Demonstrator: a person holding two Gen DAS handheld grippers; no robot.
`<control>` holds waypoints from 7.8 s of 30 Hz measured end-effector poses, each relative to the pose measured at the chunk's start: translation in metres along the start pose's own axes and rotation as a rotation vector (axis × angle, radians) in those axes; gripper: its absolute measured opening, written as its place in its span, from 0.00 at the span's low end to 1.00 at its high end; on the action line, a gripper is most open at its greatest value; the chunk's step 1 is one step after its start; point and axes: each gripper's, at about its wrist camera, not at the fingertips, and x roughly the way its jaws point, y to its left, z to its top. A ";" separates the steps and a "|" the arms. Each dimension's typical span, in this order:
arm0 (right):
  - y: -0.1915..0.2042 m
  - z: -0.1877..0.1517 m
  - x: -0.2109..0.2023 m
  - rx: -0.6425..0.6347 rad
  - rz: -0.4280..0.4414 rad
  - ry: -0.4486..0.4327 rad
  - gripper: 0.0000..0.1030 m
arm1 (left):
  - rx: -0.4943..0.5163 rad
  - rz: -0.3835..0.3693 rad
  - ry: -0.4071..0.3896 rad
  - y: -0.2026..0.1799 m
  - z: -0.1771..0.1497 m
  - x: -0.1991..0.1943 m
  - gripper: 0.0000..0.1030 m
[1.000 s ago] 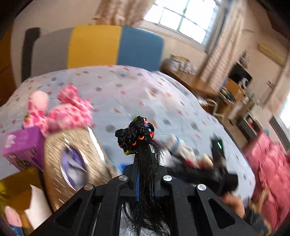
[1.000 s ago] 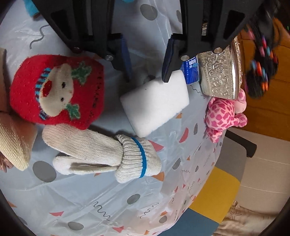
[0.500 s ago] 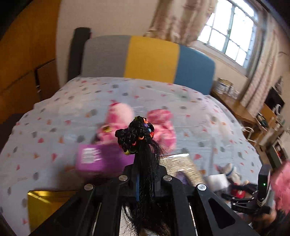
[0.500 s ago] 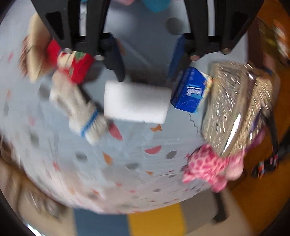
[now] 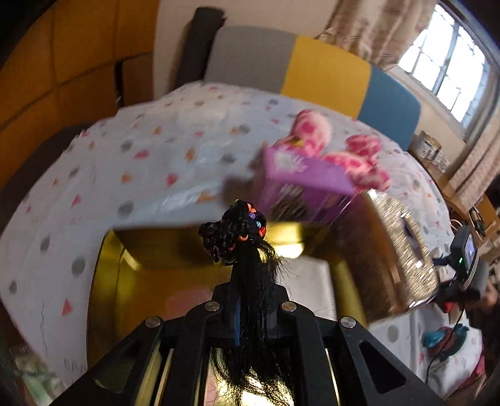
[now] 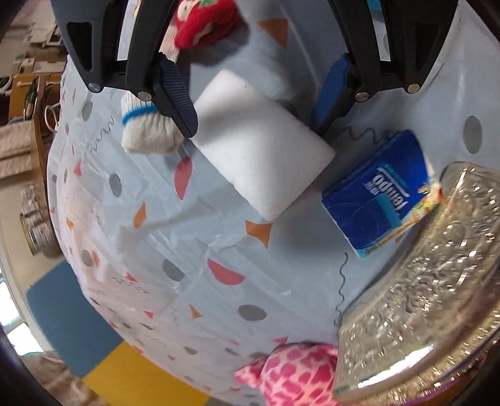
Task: Organize soft objects
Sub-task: 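Carry the doll over the gold tray with left tool while right tool closes on the white sponge, then lower the doll into the tray and open left tool while right tool drops the sponge in, then move the left tool to the blue teddy bear and close on it, then lift the blue bear with left tool while right tool reaches the blue Tempo tissue pack, then close the right tool on the tissue pack and lift it while left tool holds the bear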
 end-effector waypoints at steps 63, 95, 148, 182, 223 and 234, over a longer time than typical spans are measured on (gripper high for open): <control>0.097 0.153 -0.190 0.301 0.256 -0.475 0.21 | -0.040 0.060 -0.050 0.025 -0.122 -0.070 0.73; 0.224 0.096 -0.137 0.282 0.543 -0.226 0.56 | -0.118 0.106 -0.045 0.051 -0.133 -0.070 0.80; -0.080 -0.234 -0.121 1.348 0.172 -0.499 0.57 | 0.586 -0.327 0.058 -0.247 -0.140 -0.023 0.71; -0.090 -0.258 -0.104 1.475 0.330 -0.503 0.57 | 1.079 -0.593 0.269 -0.432 -0.188 0.077 0.29; -0.031 0.018 0.016 0.973 0.541 0.070 0.56 | 0.619 -0.361 0.182 -0.237 -0.184 0.027 0.28; -0.046 -0.029 -0.004 0.784 0.371 0.124 0.54 | 0.609 -0.354 0.189 -0.237 -0.182 0.028 0.29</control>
